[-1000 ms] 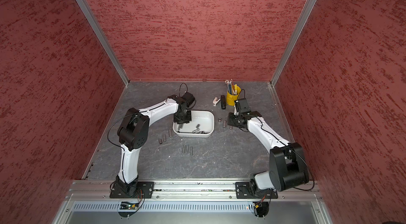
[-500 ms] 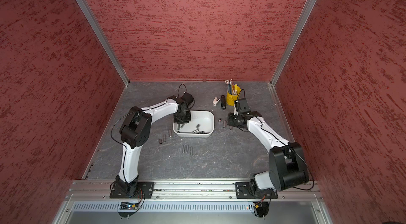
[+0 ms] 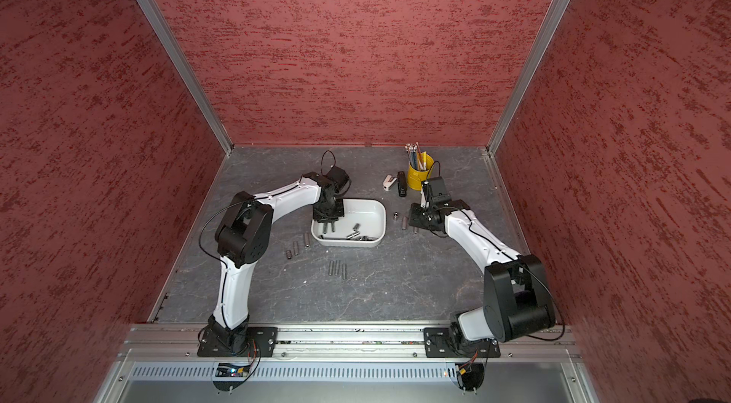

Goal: Take out the socket from the storage box
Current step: Pick up the socket head from the storage box.

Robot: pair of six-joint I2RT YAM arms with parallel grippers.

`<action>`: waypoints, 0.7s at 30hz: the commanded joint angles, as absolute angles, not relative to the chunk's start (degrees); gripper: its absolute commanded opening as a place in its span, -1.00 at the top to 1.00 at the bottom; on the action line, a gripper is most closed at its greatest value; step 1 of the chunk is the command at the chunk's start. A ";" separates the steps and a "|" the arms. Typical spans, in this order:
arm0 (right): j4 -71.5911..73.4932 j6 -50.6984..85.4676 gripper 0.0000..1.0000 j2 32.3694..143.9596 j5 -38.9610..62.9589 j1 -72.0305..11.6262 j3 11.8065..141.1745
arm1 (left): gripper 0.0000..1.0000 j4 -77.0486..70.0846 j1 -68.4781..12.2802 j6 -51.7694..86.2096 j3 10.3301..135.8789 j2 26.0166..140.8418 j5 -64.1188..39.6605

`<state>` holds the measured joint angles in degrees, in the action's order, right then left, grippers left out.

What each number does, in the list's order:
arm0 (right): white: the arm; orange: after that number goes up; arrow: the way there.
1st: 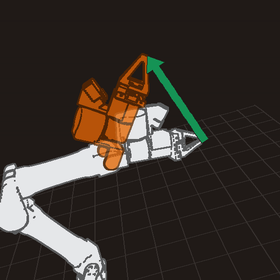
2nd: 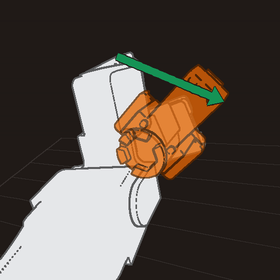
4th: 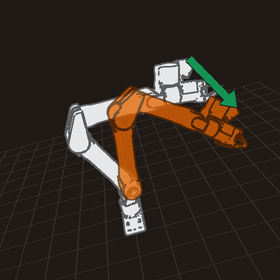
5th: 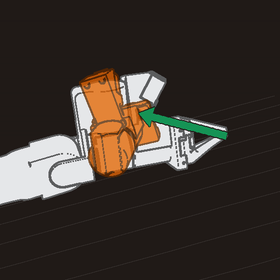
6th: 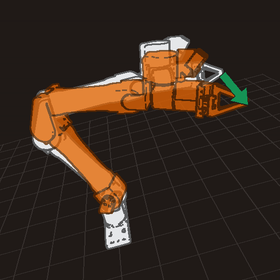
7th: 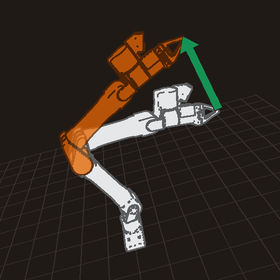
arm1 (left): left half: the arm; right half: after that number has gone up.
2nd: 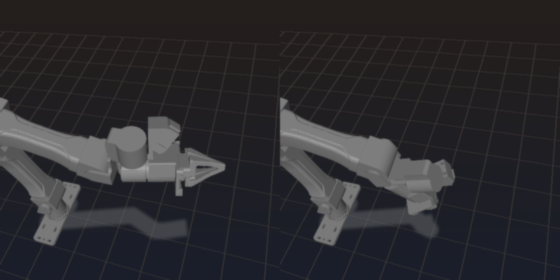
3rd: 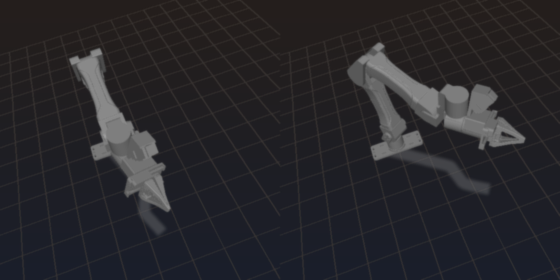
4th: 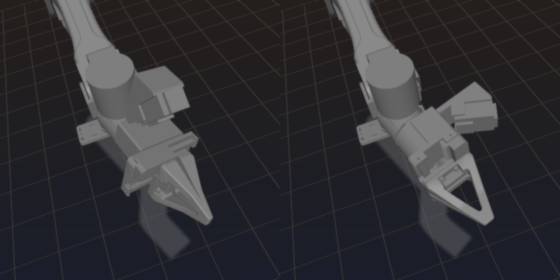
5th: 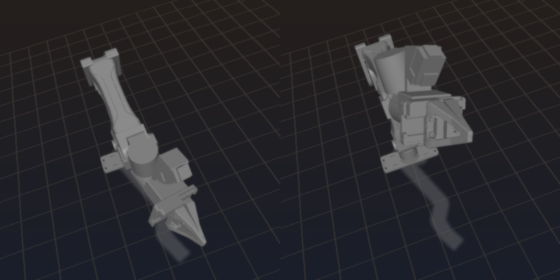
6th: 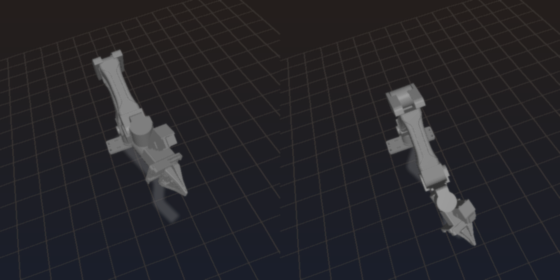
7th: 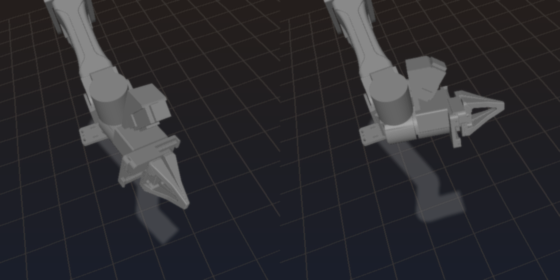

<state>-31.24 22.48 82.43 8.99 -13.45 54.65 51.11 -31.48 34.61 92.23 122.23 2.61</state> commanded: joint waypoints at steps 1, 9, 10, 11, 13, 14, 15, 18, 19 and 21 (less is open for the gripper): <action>-31.04 22.15 0.19 82.53 9.57 -13.71 54.49 | 0.89 52.53 -31.90 33.10 93.68 119.25 1.70; -30.90 22.16 0.19 82.79 9.75 -13.78 54.50 | 0.93 53.57 -31.87 32.87 92.82 113.23 1.15; -30.87 22.15 0.19 82.79 9.76 -13.76 54.49 | 0.93 53.56 -31.89 32.83 92.53 112.61 0.92; -30.90 22.15 0.19 82.79 9.79 -13.77 54.49 | 0.93 53.68 -31.85 32.87 92.27 111.95 0.63; -30.92 22.19 0.19 82.77 9.84 -13.80 54.50 | 0.93 54.17 -31.86 32.78 92.08 110.86 0.41; -30.92 22.15 0.19 82.71 9.84 -13.80 54.50 | 0.93 54.44 -31.87 32.74 91.87 110.05 0.44; -30.96 22.17 0.19 82.63 9.84 -13.77 54.49 | 0.93 54.62 -31.84 32.70 91.52 109.23 0.45; -30.95 22.15 0.19 82.60 9.84 -13.76 54.46 | 0.93 55.08 -31.40 32.56 89.58 105.89 0.71; -30.87 22.15 0.19 82.62 9.89 -13.78 54.49 | 0.93 55.32 -31.15 32.53 88.73 104.70 0.85; -30.85 22.15 0.19 82.70 10.02 -13.75 54.51 | 0.93 55.62 -30.48 32.52 86.86 102.12 0.89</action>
